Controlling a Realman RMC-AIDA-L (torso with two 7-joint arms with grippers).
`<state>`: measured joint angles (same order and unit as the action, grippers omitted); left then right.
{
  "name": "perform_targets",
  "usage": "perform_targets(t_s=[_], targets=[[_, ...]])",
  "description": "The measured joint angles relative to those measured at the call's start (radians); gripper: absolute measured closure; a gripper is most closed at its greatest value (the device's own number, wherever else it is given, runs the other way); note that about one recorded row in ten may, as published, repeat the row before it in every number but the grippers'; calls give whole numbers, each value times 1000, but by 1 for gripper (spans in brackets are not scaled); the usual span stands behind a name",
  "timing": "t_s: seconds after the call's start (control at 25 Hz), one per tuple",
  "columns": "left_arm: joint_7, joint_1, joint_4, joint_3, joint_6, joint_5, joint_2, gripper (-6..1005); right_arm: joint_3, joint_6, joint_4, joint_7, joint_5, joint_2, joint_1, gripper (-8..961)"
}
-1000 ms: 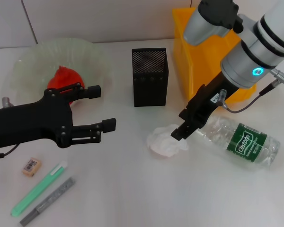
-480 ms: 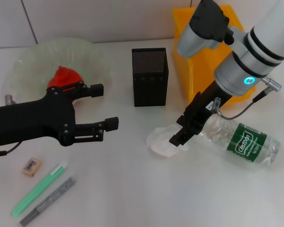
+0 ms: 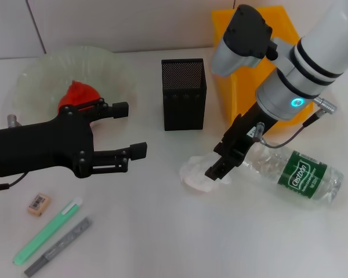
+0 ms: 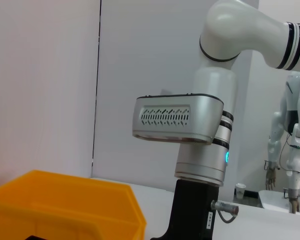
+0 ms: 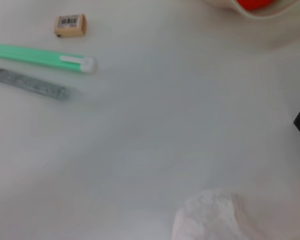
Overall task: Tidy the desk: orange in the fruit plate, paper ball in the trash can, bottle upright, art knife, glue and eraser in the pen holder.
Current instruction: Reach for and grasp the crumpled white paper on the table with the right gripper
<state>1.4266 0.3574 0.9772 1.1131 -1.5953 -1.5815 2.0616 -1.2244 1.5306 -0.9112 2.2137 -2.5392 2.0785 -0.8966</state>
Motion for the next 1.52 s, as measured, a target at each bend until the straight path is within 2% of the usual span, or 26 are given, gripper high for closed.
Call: perform_targets(t_s=[0.44,1.08,1.44,1.52], targets=[[-1,-4,0,1,0,0,0,140,-14,-53,94,-9,-1,1,-45,313],[-3,-4,0,1,0,0,0,140,-13,-101,162,5,-6,2,-66,313],[-3,-5,0,1,0,-2,0,140,-11,-102,175,12,-7,2,-75,679],[-4,-6,0,1,0,-2,0,140,-11,-102,175,12,-7,2,-75,689]])
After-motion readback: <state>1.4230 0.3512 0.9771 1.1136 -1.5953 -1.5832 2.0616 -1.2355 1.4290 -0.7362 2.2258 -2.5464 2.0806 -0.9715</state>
